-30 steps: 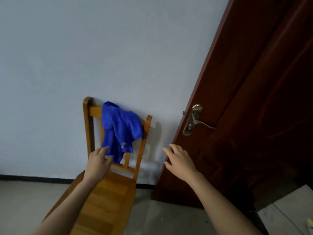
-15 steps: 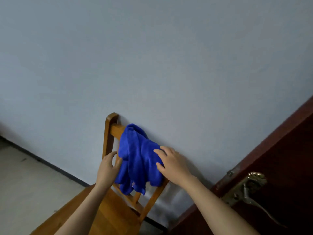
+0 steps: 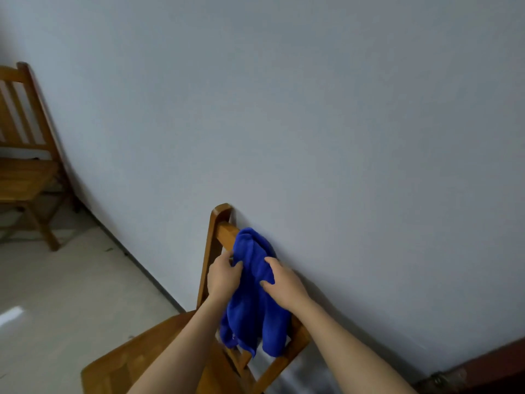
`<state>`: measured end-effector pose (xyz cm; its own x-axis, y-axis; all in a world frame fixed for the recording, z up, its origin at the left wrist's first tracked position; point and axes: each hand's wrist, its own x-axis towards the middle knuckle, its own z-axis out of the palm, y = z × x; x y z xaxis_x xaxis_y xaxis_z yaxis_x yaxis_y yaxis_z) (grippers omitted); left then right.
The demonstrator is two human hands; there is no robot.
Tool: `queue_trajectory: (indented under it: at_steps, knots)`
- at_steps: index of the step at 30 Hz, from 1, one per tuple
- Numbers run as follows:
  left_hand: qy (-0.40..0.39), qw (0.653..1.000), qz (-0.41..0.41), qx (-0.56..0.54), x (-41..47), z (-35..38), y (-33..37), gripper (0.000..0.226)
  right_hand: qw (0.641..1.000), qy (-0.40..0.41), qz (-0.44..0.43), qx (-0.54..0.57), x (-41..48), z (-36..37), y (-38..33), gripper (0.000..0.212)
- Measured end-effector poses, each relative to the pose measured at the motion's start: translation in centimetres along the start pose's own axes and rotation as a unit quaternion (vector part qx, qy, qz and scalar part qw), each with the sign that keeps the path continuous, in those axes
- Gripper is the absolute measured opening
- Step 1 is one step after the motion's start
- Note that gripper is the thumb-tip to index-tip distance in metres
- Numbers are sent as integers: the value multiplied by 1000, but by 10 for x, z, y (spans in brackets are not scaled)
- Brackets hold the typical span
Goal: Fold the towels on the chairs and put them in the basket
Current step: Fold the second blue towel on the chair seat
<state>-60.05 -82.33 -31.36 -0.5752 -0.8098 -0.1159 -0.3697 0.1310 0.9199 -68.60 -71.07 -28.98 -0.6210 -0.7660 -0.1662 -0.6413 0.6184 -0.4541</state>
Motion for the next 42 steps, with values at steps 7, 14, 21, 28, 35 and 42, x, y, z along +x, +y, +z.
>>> queue_trajectory:
  at_steps: [7, 14, 21, 28, 35, 42]
  knots:
    - [79, 983, 79, 148, -15, -42, 7, 18, 974, 109, -168, -109, -14, -10, -11, 18]
    - [200, 920, 207, 264, -57, -119, 43, 30, 935, 134, -325, -41, -37, 9, -61, 26]
    - [291, 899, 174, 277, -124, -191, 62, 31, 923, 115, -366, 19, -63, 30, -67, 20]
    - [266, 880, 192, 344, -196, -202, 56, 29, 917, 47, -380, 116, -91, 49, -87, 44]
    - [178, 868, 184, 425, -242, -188, 35, 27, 887, -191, -378, 184, -107, 39, -122, 76]
    - [131, 863, 242, 424, -271, -215, 31, 26, 840, -353, -358, 206, -111, 30, -136, 7]
